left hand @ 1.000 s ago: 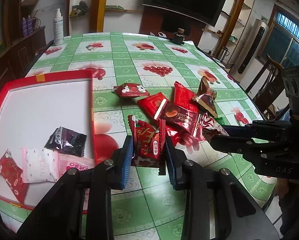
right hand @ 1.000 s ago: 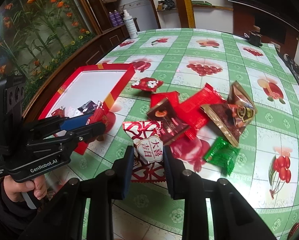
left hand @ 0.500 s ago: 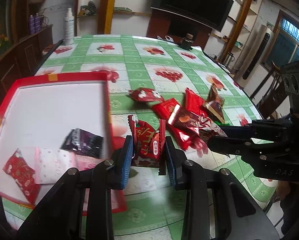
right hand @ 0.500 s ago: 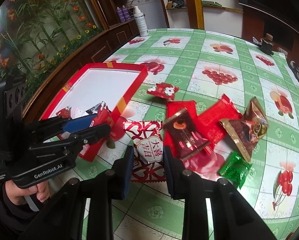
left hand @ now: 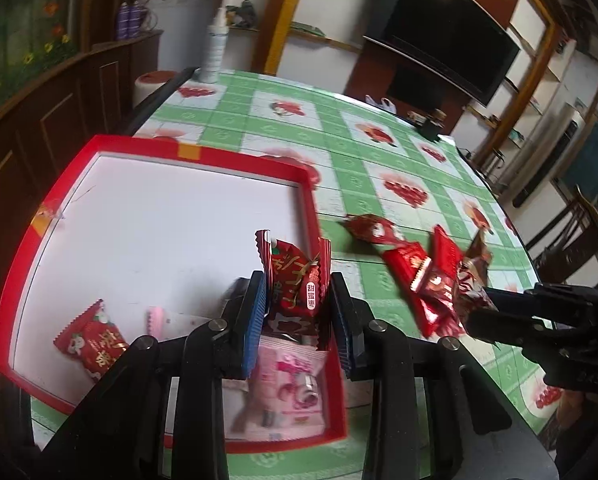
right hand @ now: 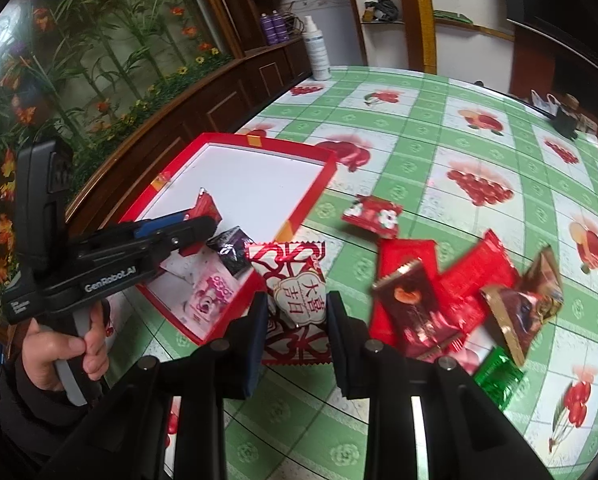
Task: Organize snacks
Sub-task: 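Carry red flowered pack with left tool and red-and-white pack with right tool over tray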
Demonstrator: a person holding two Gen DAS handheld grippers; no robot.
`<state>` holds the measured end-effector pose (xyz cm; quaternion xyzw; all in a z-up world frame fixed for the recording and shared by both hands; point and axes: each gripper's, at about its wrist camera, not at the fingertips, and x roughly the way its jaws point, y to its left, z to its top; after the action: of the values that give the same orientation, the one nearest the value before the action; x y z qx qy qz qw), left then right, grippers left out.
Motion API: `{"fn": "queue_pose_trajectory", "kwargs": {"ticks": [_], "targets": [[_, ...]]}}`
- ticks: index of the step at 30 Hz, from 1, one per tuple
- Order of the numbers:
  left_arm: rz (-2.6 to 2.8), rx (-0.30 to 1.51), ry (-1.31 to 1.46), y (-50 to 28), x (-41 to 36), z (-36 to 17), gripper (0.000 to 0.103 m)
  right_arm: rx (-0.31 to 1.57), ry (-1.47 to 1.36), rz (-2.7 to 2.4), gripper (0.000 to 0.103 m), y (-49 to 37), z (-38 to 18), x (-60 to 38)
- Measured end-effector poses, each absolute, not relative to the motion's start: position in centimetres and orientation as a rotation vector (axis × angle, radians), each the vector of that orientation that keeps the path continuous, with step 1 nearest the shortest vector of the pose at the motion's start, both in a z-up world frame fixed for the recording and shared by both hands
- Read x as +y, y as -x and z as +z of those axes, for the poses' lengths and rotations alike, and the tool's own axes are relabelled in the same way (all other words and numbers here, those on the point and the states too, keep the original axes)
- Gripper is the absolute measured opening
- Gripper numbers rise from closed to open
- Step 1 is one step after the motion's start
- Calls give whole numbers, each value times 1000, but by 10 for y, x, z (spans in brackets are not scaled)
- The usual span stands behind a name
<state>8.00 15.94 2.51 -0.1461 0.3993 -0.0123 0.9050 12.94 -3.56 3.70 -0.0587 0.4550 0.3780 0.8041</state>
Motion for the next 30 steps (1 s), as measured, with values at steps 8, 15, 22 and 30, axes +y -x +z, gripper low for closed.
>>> {"fn": "queue_pose_trajectory", "kwargs": {"ticks": [8,15,22,30], "targets": [[46,831,337,-82,182,16,30,986,189,840,31,-140,37,-9],[83,852,338,-89,189,5,30,991,209,862,31,-151,31,13],[103,859,317,-91,190,2,30,1000,222,888,31,-158,24,33],[130,862,275,-92,187,3,30,994,221,896,31,-169,23,46]]}}
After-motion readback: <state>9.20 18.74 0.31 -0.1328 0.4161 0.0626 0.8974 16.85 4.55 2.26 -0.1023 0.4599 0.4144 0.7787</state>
